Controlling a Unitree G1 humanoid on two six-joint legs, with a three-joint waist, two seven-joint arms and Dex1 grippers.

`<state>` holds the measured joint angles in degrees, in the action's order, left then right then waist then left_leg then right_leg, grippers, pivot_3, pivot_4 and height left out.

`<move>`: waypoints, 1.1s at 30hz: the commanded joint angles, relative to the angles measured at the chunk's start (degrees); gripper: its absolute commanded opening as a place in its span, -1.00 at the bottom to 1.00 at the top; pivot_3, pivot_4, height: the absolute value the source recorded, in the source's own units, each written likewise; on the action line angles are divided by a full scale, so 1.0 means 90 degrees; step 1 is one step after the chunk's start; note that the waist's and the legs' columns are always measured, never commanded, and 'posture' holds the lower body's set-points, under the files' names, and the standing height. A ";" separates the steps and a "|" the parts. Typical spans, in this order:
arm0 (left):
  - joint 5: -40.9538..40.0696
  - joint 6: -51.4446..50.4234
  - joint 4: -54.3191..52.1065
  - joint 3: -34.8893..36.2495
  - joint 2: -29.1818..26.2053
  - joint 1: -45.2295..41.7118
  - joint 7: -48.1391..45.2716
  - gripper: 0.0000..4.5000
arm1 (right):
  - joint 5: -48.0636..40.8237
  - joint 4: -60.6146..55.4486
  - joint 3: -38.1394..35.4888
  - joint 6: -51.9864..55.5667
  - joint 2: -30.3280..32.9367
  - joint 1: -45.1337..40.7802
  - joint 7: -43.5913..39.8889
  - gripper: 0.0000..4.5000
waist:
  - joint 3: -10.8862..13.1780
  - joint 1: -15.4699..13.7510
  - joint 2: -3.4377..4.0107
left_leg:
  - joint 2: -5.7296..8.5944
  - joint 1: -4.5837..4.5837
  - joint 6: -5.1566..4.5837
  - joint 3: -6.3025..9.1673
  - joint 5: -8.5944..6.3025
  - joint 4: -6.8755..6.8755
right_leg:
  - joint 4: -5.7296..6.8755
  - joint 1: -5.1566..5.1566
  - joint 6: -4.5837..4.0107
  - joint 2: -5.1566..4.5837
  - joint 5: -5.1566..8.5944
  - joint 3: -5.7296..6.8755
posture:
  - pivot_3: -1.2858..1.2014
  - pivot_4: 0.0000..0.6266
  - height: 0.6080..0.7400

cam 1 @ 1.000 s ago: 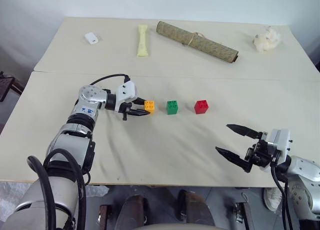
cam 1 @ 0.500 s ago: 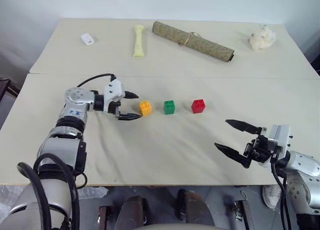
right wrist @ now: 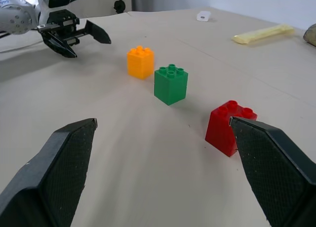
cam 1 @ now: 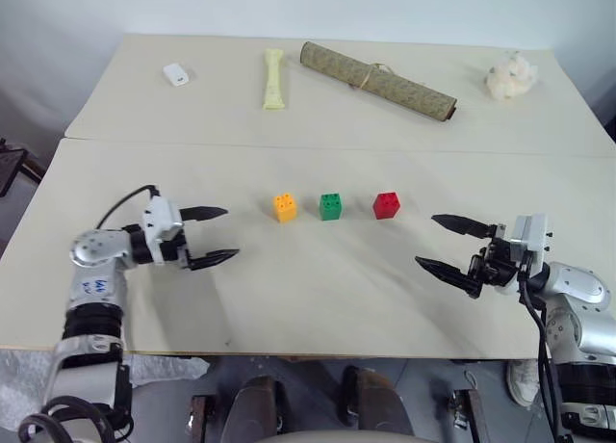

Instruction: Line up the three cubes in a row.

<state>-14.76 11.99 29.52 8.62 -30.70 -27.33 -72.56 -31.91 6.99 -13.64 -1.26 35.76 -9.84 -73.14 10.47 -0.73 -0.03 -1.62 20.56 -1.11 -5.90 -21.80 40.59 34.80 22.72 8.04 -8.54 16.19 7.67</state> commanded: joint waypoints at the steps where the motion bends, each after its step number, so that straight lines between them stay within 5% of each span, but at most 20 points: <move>1: 0.0099 -0.0286 -0.0684 -0.0235 0.0248 0.0038 0.0692 0.98 | -0.0080 -0.0079 -0.0130 -0.0108 0.0039 0.0048 -0.0055 1.00 | 0.0000 -0.0005 0.0000 | 0.0001 0.0000 0.0000 -0.0001 0.0000 0.0001 | 0.0001 0.0000 0.0000 0.0000 0.0000 -0.0001 | 0.03 -0.52 1.00; 19: 0.1121 0.0780 0.3284 -0.0927 0.0617 -0.2606 0.1267 0.98 | -0.0187 -0.0623 -0.0131 0.0109 0.0009 0.0367 0.0113 1.00 | -0.0001 -0.0012 0.0001 | 0.0001 -0.0001 0.0000 -0.0013 0.0000 0.0004 | 0.0002 0.0000 0.0000 0.0007 0.0000 -0.0001 | 0.03 -0.52 1.00; 26: 0.0751 0.0832 0.3236 -0.0687 0.0243 -0.2522 0.0146 0.98 | -0.0202 -0.0671 -0.0155 0.0121 0.0100 0.0472 0.0074 1.00 | 0.0000 0.0030 0.0000 | 0.0001 0.0000 0.0000 -0.0013 0.0000 0.0004 | 0.0003 0.0001 0.0000 0.0007 0.0000 -0.0001 | 0.03 -0.52 1.00; 33: -0.0379 0.0253 0.1838 0.0096 -0.0456 -0.1624 -0.0936 0.98 | -0.0051 0.0840 -0.0124 -0.0132 0.0430 -0.0553 -0.0692 1.00 | 0.0000 0.0144 0.0001 | -0.0003 -0.0002 0.0000 -0.0012 0.0000 0.0005 | 0.0006 0.0003 0.0000 0.0007 0.0000 -0.0004 | 0.03 -0.52 1.00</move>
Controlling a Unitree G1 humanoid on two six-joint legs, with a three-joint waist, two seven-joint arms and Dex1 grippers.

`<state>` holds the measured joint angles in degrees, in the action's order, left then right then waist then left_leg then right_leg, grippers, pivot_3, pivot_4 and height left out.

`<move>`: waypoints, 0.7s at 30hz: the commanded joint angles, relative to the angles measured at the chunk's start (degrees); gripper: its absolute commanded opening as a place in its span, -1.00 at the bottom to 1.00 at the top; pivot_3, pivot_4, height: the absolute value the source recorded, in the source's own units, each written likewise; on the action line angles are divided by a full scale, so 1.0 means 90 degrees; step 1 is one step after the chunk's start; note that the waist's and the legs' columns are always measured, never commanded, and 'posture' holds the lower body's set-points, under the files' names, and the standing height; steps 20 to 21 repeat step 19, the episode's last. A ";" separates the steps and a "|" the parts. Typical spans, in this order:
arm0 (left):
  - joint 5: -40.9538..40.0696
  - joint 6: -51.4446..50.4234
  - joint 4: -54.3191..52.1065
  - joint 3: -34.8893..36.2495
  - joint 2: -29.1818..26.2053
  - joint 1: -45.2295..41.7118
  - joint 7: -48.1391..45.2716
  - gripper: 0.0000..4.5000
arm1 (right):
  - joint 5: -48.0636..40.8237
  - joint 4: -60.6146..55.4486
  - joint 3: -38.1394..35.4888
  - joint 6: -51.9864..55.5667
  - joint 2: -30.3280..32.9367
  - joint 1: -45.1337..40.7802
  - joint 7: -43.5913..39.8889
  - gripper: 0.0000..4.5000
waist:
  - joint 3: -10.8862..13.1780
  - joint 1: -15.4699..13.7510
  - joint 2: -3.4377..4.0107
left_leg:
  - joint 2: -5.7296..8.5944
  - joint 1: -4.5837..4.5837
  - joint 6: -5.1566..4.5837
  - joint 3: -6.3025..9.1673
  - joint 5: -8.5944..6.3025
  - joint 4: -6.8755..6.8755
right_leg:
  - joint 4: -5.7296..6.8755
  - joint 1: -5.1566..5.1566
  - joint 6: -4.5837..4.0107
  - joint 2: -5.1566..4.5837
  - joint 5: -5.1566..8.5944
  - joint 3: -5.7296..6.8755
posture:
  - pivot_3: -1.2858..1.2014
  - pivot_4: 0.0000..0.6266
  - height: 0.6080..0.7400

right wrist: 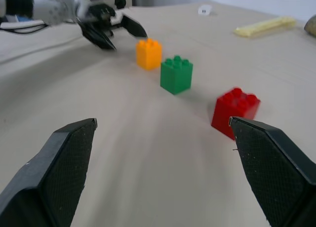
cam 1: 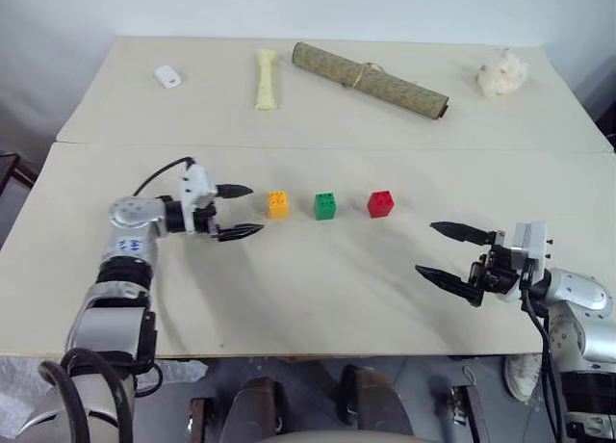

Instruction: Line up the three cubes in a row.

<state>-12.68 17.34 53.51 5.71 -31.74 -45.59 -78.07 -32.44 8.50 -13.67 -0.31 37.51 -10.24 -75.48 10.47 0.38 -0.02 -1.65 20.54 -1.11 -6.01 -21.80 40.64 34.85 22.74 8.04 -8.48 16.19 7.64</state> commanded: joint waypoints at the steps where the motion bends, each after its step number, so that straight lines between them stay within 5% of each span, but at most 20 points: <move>1: -0.0773 -0.0519 -0.1186 0.0532 -0.0525 0.0719 -0.0459 0.98 | 0.0023 0.1043 -0.0109 -0.0280 0.0299 -0.0791 -0.0638 1.00 | 0.0000 0.0067 0.0000 | -0.0001 0.0000 0.0000 0.0000 0.0000 0.0001 | 0.0002 0.0000 0.0000 0.0000 0.0000 -0.0002 | 0.03 -0.52 1.00; 9: -0.1438 -0.1534 -0.2960 0.1234 -0.1212 0.2107 -0.0088 0.98 | -0.0041 0.2305 0.0044 -0.0288 0.0435 -0.2155 -0.1788 1.00 | 0.0005 0.0079 0.0007 | -0.0006 0.0005 0.0000 0.0019 0.0000 0.0012 | 0.0013 0.0001 -0.0006 -0.0008 0.0004 0.0006 | 0.03 -0.52 1.00; 21: -0.1176 -0.1184 -0.2884 0.1210 -0.1471 0.2214 0.0236 0.98 | -0.0138 0.3212 0.0684 -0.0712 0.0537 -0.2936 -0.1892 1.00 | 0.0007 0.0087 0.0011 | -0.0004 0.0012 0.0001 0.0032 -0.0001 0.0027 | 0.0019 0.0001 -0.0007 -0.0008 0.0004 0.0011 | 0.03 -0.52 1.00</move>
